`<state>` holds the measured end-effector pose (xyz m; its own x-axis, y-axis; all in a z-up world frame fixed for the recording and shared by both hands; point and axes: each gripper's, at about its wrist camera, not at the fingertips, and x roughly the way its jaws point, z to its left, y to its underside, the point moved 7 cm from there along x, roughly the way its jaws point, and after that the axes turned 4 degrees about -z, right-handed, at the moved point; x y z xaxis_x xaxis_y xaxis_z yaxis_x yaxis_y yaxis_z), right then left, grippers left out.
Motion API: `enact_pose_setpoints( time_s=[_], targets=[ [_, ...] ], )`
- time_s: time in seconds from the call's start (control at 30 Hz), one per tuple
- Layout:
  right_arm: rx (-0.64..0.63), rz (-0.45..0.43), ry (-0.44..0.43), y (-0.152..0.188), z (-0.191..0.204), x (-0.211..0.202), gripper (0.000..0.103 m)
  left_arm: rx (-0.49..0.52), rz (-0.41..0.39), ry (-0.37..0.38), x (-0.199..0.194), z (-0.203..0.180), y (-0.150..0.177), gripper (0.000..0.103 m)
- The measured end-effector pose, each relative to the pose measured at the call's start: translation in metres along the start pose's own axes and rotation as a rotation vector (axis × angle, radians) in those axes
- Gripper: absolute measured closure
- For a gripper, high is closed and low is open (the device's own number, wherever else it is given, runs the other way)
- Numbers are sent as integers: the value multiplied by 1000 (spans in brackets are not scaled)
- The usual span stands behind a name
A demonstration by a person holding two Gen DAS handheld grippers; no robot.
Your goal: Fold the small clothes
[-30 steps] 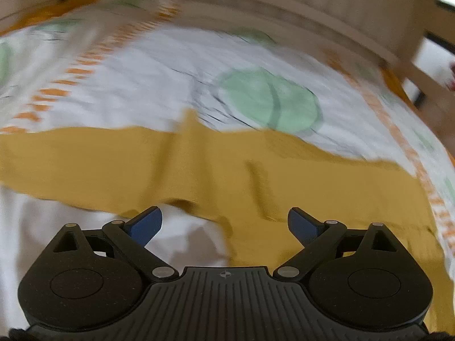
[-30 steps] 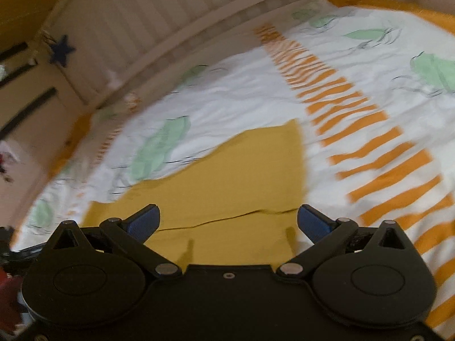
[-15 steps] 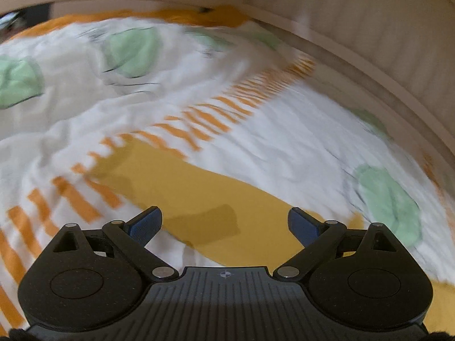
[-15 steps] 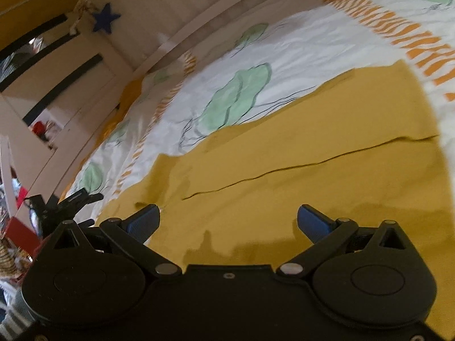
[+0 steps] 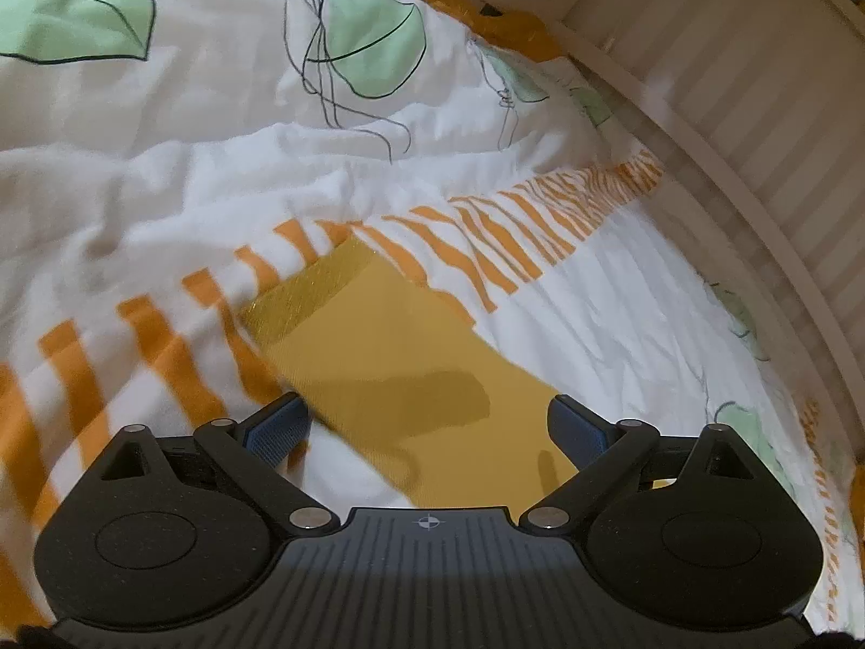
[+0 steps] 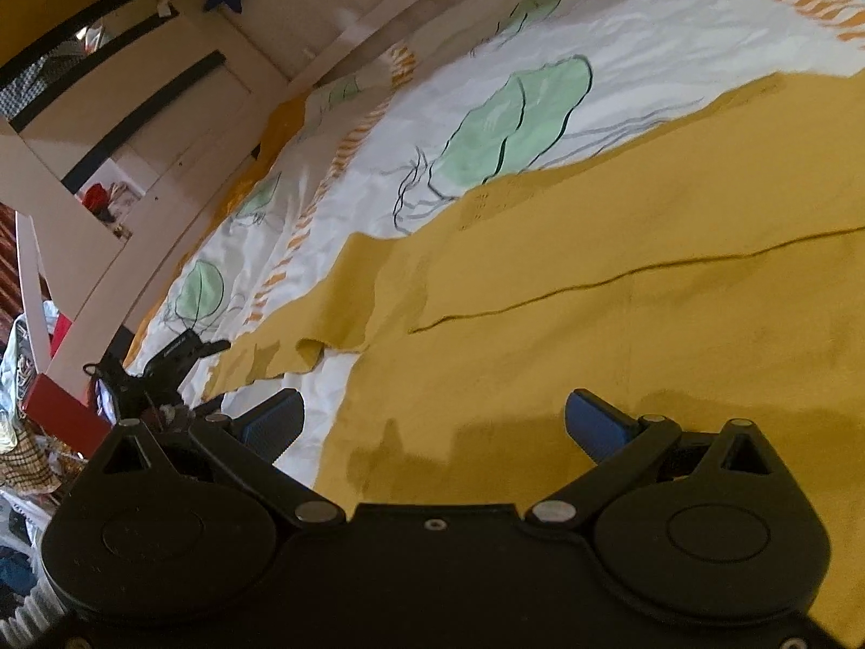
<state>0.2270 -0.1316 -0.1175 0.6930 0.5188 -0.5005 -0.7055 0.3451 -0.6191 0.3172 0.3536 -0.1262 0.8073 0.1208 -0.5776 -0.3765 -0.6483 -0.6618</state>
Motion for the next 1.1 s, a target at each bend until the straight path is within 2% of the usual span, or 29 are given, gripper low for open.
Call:
enact_pose_setpoints(
  time_s=[0.2,0.37,0.4,0.43,0.47,0.5,0.53,0.6,0.63,0.77,0.9,1.1],
  targets=[
    [5,38,-4,6,-1,15,0,29,-32,-4,17,0,-7,7],
    [19,58,1,12,-4,20,0,-11,-43,12,18,2,-12,10],
    [19,59,2,13,-4,21,0,-26,-49,18,16,4,-13,22],
    [18,60,3,13,-4,21,0,-40,-52,23,16,5,-14,40],
    [17,61,3,13,-5,20,0,-56,-54,20,15,8,-15,51],
    [17,62,3,13,-5,20,0,-72,-53,7,14,11,-16,70],
    [18,62,3,13,-5,19,0,-86,-52,-5,14,13,-17,86],
    [20,60,3,12,-5,18,0,-102,-54,-6,11,16,-18,90],
    [21,59,4,12,-6,17,0,-101,-61,5,9,14,-19,100],
    [25,58,7,13,-6,15,0,-54,-91,48,-6,-10,-27,100],
    [29,56,3,12,-10,11,0,-19,-114,121,-26,-44,-31,100],
    [54,40,-3,2,-24,-4,0,86,-120,222,-59,-109,-19,100]
  ],
)
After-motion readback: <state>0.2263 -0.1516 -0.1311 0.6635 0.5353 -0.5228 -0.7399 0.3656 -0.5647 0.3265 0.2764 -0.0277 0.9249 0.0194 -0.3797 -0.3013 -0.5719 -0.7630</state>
